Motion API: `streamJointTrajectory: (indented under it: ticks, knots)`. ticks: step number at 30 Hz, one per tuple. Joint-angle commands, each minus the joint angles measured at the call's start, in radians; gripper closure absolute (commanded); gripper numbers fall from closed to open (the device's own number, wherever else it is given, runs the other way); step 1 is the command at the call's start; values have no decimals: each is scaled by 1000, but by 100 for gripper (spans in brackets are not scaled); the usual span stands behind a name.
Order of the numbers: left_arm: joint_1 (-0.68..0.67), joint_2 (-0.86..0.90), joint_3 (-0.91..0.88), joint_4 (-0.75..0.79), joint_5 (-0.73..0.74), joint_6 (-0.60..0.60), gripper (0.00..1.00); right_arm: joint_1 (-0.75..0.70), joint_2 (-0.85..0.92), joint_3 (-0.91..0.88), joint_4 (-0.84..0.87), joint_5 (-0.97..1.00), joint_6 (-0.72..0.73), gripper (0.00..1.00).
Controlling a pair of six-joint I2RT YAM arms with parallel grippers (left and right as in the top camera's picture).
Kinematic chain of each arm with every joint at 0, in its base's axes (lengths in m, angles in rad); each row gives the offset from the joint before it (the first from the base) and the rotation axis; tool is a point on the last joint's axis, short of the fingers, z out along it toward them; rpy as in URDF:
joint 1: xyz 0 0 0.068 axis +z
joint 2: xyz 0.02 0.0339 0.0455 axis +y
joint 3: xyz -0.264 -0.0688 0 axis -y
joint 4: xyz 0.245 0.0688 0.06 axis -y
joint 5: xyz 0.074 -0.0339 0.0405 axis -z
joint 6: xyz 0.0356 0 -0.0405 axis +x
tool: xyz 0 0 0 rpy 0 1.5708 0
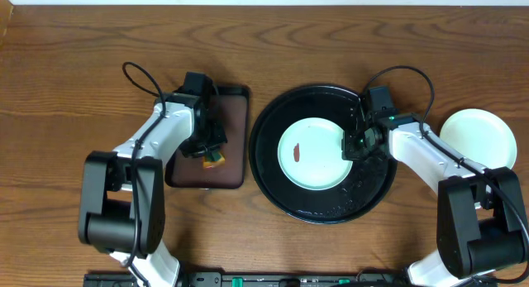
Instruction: Clean dirty plates on tray and stack at the side
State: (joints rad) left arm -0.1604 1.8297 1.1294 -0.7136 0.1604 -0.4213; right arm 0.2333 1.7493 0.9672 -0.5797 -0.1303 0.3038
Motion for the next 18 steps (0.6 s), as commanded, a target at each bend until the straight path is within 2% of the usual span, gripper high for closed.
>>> streamJointTrajectory:
  ticks: [1, 6, 11, 12, 13, 15, 18]
  knots:
    - [-6, -98, 26, -38, 24, 39, 50, -2, -1, -16, 3, 104, -2, 99]
    - [-6, -97, -11, -28, -109, 39, 45, -2, -1, -16, 4, 104, -2, 99]
    - [-6, -44, -94, 95, -109, 39, 46, -2, -1, -16, 4, 103, -2, 99]
    - [-6, -33, -97, 99, -108, 39, 51, -2, -1, -16, 3, 103, -2, 99]
    - [-6, -23, -97, 99, -108, 39, 61, -2, -1, -16, 3, 103, -2, 99]
    - [-5, -24, -95, 99, -87, 40, 92, -2, -1, -16, 4, 103, -2, 99]
    - [-6, -37, -75, 98, 5, 72, 93, -2, -1, -16, 4, 103, -2, 99]
